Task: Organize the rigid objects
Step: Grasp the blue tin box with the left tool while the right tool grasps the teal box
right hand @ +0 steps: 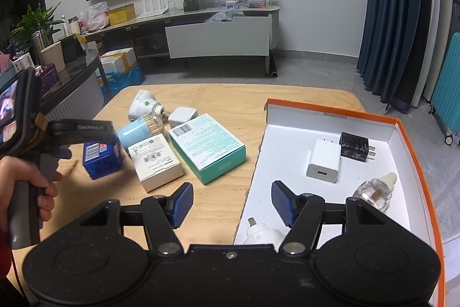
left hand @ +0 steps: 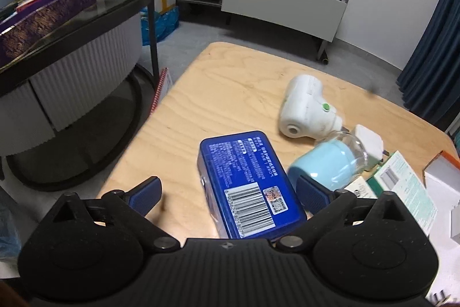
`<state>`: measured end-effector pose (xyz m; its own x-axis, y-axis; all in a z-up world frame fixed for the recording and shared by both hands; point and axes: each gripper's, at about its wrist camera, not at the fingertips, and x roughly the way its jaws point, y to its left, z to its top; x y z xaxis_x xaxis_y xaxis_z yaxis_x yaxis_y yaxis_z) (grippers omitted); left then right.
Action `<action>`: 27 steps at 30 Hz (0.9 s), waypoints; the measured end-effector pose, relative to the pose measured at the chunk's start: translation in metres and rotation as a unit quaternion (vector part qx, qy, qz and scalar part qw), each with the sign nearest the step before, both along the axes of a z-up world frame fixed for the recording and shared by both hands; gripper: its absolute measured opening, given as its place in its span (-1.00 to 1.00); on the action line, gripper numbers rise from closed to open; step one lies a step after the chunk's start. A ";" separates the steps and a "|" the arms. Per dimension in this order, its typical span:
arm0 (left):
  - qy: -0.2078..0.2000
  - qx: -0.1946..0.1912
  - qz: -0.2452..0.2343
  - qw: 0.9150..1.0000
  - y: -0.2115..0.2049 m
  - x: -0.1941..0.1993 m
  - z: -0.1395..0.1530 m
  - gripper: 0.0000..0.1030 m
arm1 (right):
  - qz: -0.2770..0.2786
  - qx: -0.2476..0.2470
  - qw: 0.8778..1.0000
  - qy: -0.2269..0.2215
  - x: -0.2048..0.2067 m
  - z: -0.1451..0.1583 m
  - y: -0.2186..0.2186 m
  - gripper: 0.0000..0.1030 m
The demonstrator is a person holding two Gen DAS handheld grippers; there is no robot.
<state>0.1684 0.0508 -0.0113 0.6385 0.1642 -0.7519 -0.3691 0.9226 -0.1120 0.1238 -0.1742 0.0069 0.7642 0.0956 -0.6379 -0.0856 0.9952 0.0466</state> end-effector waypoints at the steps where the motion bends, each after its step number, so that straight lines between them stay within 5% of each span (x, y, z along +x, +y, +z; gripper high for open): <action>1: -0.002 0.006 -0.002 1.000 0.003 -0.003 0.001 1.00 | -0.001 0.000 1.000 0.001 0.002 -0.001 -0.001 0.45; 10: 0.006 0.020 -0.039 0.999 0.011 0.011 -0.003 1.00 | 0.026 -0.012 1.000 0.005 0.029 -0.005 0.010 0.50; 15: 0.015 0.050 -0.058 0.997 0.005 0.016 -0.013 0.22 | 0.066 -0.024 0.997 0.018 0.051 -0.007 0.017 0.63; 27: -0.026 0.027 -0.104 0.994 0.004 -0.018 0.000 0.22 | 0.159 -0.072 0.983 0.065 0.129 -0.035 0.035 0.75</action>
<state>0.1508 0.0546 -0.0114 0.7004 0.0635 -0.7110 -0.1645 0.9836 -0.0743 0.2526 -0.1390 -0.0283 0.6212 0.2180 -0.7528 -0.3957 0.9163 -0.0612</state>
